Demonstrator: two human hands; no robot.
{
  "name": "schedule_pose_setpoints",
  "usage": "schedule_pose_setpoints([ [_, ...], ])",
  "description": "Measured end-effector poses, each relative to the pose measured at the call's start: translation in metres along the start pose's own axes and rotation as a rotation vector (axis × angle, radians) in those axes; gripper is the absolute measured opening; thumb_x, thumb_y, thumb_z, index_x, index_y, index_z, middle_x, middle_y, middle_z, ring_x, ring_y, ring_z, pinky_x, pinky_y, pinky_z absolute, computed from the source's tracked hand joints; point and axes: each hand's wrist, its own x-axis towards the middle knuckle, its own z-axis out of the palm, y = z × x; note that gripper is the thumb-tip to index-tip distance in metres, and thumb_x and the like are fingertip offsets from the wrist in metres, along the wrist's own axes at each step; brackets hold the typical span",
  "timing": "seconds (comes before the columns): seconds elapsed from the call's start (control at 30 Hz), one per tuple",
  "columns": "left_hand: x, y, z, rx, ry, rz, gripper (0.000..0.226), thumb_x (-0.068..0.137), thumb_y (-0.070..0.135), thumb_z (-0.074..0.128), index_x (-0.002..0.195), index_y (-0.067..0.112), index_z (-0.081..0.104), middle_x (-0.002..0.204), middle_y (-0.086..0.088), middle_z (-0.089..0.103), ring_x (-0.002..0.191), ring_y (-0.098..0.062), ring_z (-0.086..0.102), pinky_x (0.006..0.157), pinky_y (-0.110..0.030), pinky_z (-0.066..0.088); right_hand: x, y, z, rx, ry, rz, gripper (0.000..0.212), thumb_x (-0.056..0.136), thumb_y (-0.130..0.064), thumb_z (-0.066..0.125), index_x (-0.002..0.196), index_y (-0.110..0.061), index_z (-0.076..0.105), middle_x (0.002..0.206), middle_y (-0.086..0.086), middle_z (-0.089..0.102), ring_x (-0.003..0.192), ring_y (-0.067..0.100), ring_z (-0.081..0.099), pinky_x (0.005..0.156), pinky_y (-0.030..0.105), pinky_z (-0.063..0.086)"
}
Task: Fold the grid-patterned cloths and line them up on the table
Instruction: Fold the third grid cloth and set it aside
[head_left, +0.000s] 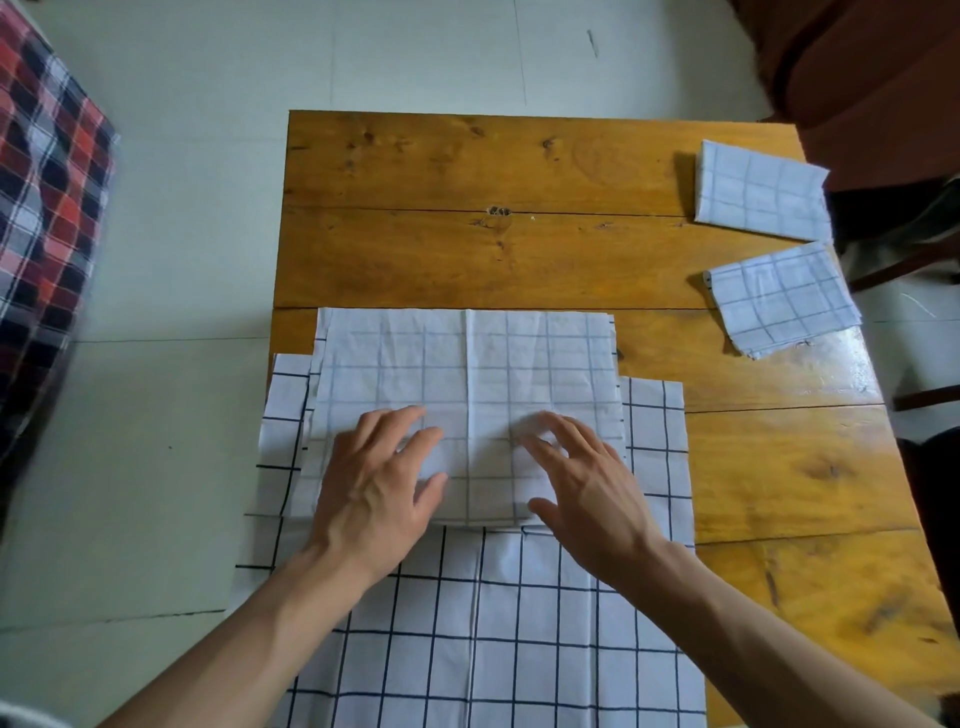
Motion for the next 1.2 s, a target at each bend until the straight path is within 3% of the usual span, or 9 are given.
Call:
schedule_pose_setpoints([
  [0.13,-0.003,0.007,0.008,0.0,-0.047,-0.011,0.042,0.073,0.033,0.083,0.111,0.021,0.069,0.127,0.0,0.061,0.112,-0.025,0.058,0.085,-0.042,0.052,-0.009,0.009,0.003,0.019,0.029,-0.004,0.076,0.064,-0.026,0.089,0.13,-0.023,0.053,0.14,0.0,0.047,0.125,0.023,0.051,0.091,0.036,0.051],
  [0.27,-0.003,0.01,0.012,0.021,-0.043,-0.036,0.041,0.073,0.033,0.082,0.11,0.021,0.069,0.128,0.0,0.06,0.112,-0.025,0.058,0.085,-0.042,0.051,-0.012,0.017,0.007,0.011,0.021,-0.012,0.074,0.072,-0.034,0.084,0.137,-0.024,0.049,0.151,0.001,0.038,0.138,0.022,0.039,0.101,0.038,0.046],
  [0.43,-0.003,0.025,0.017,0.076,-0.015,-0.063,0.048,0.069,0.043,0.082,0.105,0.016,0.067,0.126,-0.005,0.059,0.11,-0.03,0.057,0.084,-0.045,0.05,-0.018,0.025,0.007,0.03,0.031,-0.028,0.079,0.071,-0.037,0.084,0.139,-0.027,0.046,0.152,0.0,0.036,0.14,0.021,0.036,0.104,0.039,0.045],
  [0.7,-0.004,0.076,0.038,0.058,-0.001,0.009,0.059,0.071,0.047,0.08,0.117,0.018,0.06,0.139,-0.005,0.05,0.125,-0.028,0.046,0.096,-0.045,0.045,-0.019,0.026,0.011,0.101,0.048,0.006,0.084,0.067,-0.046,0.084,0.14,-0.028,0.047,0.152,-0.002,0.035,0.14,0.019,0.034,0.102,0.039,0.045],
  [0.87,-0.009,0.06,0.039,0.038,-0.001,0.025,0.054,0.078,0.06,0.069,0.115,0.022,0.059,0.142,-0.004,0.049,0.126,-0.028,0.045,0.096,-0.047,0.044,-0.005,0.008,0.006,-0.023,-0.029,0.068,0.082,0.07,-0.031,0.085,0.138,-0.024,0.04,0.149,-0.001,0.029,0.136,0.021,0.03,0.099,0.034,0.041],
  [1.0,-0.009,0.06,0.033,-0.006,-0.004,0.009,0.056,0.076,0.054,0.069,0.124,0.033,0.052,0.144,0.006,0.045,0.126,-0.022,0.044,0.097,-0.043,0.043,0.01,-0.013,0.011,0.102,-0.042,0.015,0.084,0.071,-0.012,0.081,0.143,-0.019,0.039,0.154,0.0,0.028,0.139,0.022,0.03,0.098,0.038,0.049],
  [1.2,-0.01,0.048,0.039,-0.056,-0.027,0.015,0.06,0.078,0.068,0.065,0.124,0.029,0.056,0.146,0.005,0.043,0.129,-0.02,0.04,0.101,-0.041,0.039,0.006,-0.013,0.011,0.044,-0.051,0.065,0.085,0.07,-0.013,0.085,0.141,-0.023,0.041,0.153,-0.007,0.028,0.137,0.017,0.032,0.086,0.036,0.054],
])
